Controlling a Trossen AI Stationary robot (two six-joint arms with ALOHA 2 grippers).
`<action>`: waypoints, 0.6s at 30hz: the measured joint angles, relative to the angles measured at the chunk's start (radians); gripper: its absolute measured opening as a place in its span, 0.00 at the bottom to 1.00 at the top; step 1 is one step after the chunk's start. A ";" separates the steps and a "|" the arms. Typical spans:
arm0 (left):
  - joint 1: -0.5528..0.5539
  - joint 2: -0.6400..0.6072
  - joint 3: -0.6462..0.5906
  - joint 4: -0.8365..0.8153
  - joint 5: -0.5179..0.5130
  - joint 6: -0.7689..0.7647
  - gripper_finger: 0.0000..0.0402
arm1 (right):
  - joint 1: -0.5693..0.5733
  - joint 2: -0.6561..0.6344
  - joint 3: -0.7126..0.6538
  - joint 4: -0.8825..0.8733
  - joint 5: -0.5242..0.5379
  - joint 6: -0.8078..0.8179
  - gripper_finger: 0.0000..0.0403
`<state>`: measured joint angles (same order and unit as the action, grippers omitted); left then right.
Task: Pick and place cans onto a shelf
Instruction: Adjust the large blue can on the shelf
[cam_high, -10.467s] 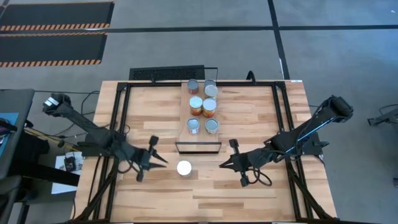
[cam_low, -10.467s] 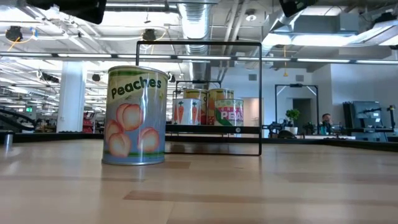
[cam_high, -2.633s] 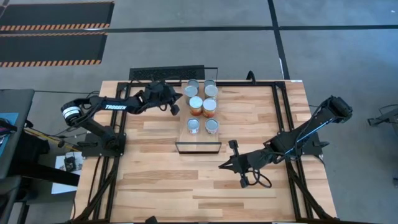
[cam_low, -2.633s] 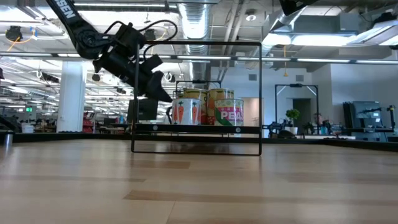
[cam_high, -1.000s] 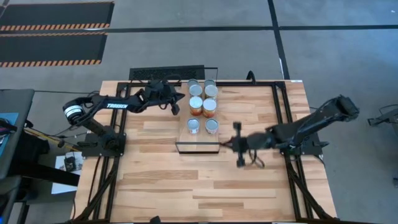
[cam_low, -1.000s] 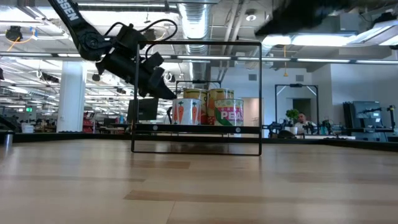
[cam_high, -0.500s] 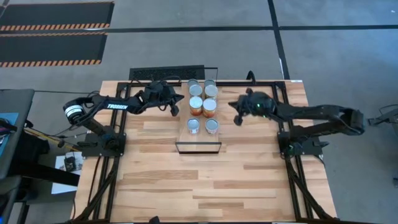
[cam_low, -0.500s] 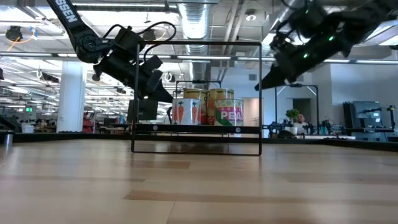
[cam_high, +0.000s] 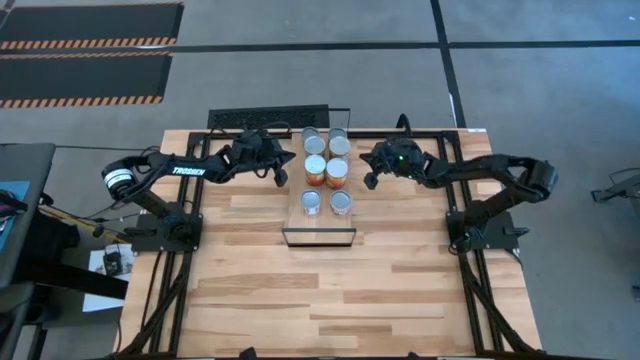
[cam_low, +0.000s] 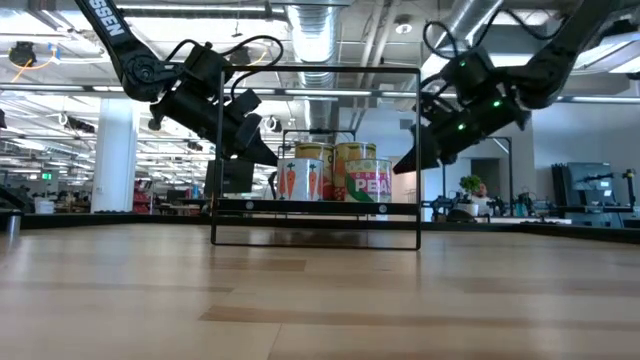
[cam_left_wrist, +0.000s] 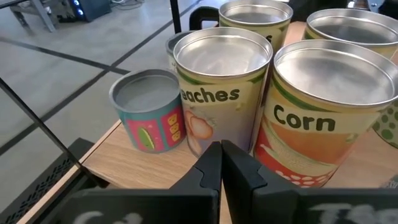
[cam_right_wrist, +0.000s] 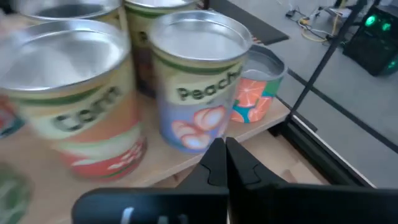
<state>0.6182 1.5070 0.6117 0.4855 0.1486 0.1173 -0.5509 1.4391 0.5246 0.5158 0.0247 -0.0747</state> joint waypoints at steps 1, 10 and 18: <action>0.000 0.000 0.000 0.000 -0.001 0.000 0.00 | -0.004 0.021 0.012 0.005 0.000 0.004 0.01; 0.000 0.000 0.000 -0.002 -0.003 0.000 0.00 | -0.005 0.184 0.135 0.004 0.029 0.023 0.01; 0.000 0.000 0.000 -0.003 -0.002 -0.008 0.00 | 0.026 0.218 0.176 -0.001 0.027 0.021 0.01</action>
<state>0.6182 1.5074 0.6117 0.4828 0.1463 0.1095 -0.5246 1.6569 0.7001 0.5148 0.0521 -0.0532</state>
